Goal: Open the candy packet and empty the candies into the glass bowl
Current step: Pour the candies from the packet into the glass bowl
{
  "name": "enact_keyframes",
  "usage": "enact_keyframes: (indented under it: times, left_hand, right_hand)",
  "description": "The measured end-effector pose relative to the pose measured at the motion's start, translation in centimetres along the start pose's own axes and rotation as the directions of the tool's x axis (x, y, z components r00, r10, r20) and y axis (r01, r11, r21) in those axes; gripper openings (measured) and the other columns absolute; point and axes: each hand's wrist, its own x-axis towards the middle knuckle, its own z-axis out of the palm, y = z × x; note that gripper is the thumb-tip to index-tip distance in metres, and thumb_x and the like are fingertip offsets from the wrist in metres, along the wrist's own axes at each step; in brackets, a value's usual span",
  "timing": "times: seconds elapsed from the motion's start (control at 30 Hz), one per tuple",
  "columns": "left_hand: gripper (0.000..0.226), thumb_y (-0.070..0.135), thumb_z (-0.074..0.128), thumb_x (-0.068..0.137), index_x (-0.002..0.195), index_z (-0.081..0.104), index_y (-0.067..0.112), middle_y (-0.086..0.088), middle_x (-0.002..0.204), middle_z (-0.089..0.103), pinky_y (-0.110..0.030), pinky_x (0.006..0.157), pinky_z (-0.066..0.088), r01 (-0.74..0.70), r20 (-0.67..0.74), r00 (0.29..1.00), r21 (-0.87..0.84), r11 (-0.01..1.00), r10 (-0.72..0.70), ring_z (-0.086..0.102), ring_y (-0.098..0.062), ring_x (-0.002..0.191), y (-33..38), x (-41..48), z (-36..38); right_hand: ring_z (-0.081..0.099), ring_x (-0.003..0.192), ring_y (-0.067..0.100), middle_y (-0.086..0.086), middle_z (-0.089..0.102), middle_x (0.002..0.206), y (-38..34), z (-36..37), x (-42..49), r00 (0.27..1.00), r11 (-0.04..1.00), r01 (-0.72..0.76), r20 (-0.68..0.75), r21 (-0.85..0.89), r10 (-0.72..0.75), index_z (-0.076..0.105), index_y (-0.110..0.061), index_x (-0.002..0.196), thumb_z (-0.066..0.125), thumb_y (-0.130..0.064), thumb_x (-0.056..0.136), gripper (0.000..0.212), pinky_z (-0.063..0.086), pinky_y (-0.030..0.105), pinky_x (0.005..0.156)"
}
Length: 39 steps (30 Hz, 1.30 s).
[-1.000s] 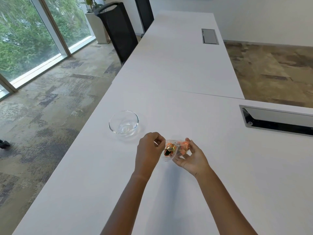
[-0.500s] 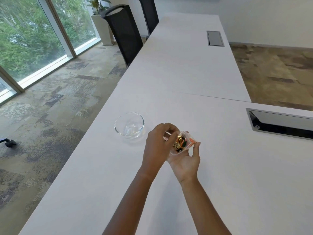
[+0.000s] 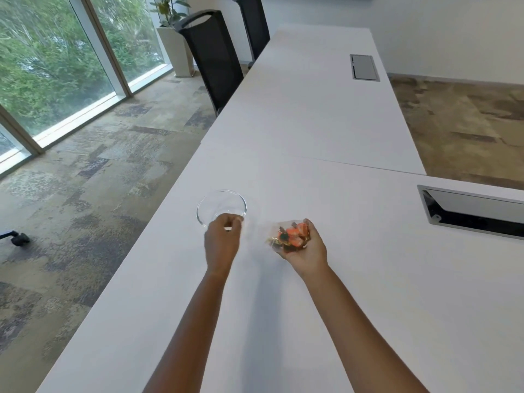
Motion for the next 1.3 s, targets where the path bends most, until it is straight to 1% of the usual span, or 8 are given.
enact_keyframes:
  times: [0.17, 0.33, 0.43, 0.57, 0.8, 0.9, 1.0, 1.3]
  left_hand:
    - [0.037, 0.013, 0.047, 0.090, 0.126, 0.043, 0.006, -0.024, 0.130, 0.040, -0.036, 0.090, 0.043, 0.228, -0.221, 0.949, -0.014, 0.974, -0.226, 0.057, -0.039, 0.096, -1.7, 2.5, -0.6]
    - [0.054, 0.015, 0.040, 0.094, 0.143, 0.018, 0.007, -0.028, 0.139, 0.026, -0.049, 0.092, 0.051, 0.363, -0.118, 0.918, -0.130, 0.923, -0.378, 0.061, -0.043, 0.089, -2.7, 4.1, -0.4]
    - [0.051, 0.010, 0.037, 0.094, 0.142, 0.022, 0.006, -0.027, 0.139, 0.033, -0.042, 0.073, 0.058, 0.385, -0.068, 0.912, -0.202, 0.901, -0.405, 0.064, -0.042, 0.084, -3.3, 4.7, -0.1]
    - [0.045, 0.003, 0.035, 0.091, 0.136, 0.031, 0.004, -0.027, 0.134, 0.041, -0.022, 0.042, 0.053, 0.362, -0.053, 0.920, -0.266, 0.893, -0.389, 0.056, -0.019, 0.054, -3.9, 5.0, 0.4]
    - [0.050, -0.005, 0.032, 0.086, 0.134, 0.036, 0.008, -0.023, 0.130, 0.049, -0.034, 0.059, 0.056, 0.376, -0.083, 0.905, -0.299, 0.877, -0.416, 0.057, -0.019, 0.044, -4.3, 5.1, 0.7]
    - [0.052, -0.004, 0.032, 0.087, 0.136, 0.034, 0.011, -0.021, 0.132, 0.048, -0.045, 0.083, 0.057, 0.381, -0.084, 0.903, -0.292, 0.877, -0.421, 0.057, -0.010, 0.028, -4.3, 5.0, 0.7]
    - [0.050, -0.003, 0.034, 0.089, 0.135, 0.033, 0.013, -0.020, 0.132, 0.049, -0.043, 0.084, 0.057, 0.375, -0.096, 0.904, -0.290, 0.881, -0.416, 0.057, -0.014, 0.036, -4.4, 5.0, 0.8]
    - [0.052, -0.004, 0.034, 0.087, 0.136, 0.033, 0.013, -0.020, 0.130, 0.052, -0.046, 0.086, 0.056, 0.349, -0.100, 0.914, -0.302, 0.887, -0.394, 0.051, -0.001, 0.022, -4.9, 4.9, 1.0]
  right_hand:
    - [0.052, 0.068, 0.029, 0.009, 0.052, 0.075, 0.3, 3.9, 1.3, 0.999, 0.997, 0.005, -0.032, -0.083, -0.007, 0.047, -0.014, 0.067, 0.045, -0.027, 0.091, 0.028, 0.046, 0.045, 0.069]
    - [0.052, 0.067, 0.031, 0.011, 0.051, 0.076, 0.9, 8.7, 2.0, 0.998, 0.975, 0.056, -0.029, -0.215, -0.064, 0.048, -0.015, 0.072, 0.041, -0.024, 0.092, 0.023, 0.037, 0.061, 0.099]
    - [0.053, 0.071, 0.028, 0.008, 0.053, 0.083, 1.9, 10.8, 2.1, 0.991, 0.944, 0.110, -0.034, -0.311, -0.127, 0.051, -0.018, 0.085, 0.040, -0.021, 0.094, 0.015, 0.041, 0.056, 0.092]
    - [0.049, 0.064, 0.015, 0.000, 0.049, 0.086, 3.5, 12.0, 2.3, 0.968, 0.798, 0.240, 0.079, -0.553, -0.236, 0.051, -0.025, 0.069, 0.036, -0.019, 0.097, 0.032, 0.044, 0.038, 0.070]
    - [0.048, 0.065, 0.011, -0.001, 0.047, 0.110, 4.4, 12.0, 2.3, 0.903, 0.556, 0.427, 0.305, -0.713, -0.303, 0.053, -0.029, 0.065, 0.040, -0.022, 0.098, 0.037, 0.046, 0.027, 0.061]
    - [0.050, 0.108, 0.018, 0.009, 0.051, 0.128, 4.3, 12.2, 1.9, 0.852, 0.493, 0.522, 0.394, -0.696, -0.346, 0.056, -0.028, 0.067, 0.043, -0.015, 0.097, 0.036, 0.041, 0.016, 0.073]
    - [0.029, 0.139, 0.012, 0.009, 0.046, 0.138, 4.1, 12.2, 1.3, 0.814, 0.406, 0.580, 0.485, -0.706, -0.321, 0.059, -0.017, 0.079, 0.043, -0.012, 0.097, 0.025, 0.033, 0.000, 0.084]
    - [0.020, 0.143, 0.007, -0.001, 0.045, 0.132, 3.1, 12.4, -0.1, 0.779, 0.318, 0.627, 0.576, -0.711, -0.248, 0.060, -0.019, 0.078, 0.045, -0.014, 0.096, 0.024, 0.025, -0.010, 0.085]
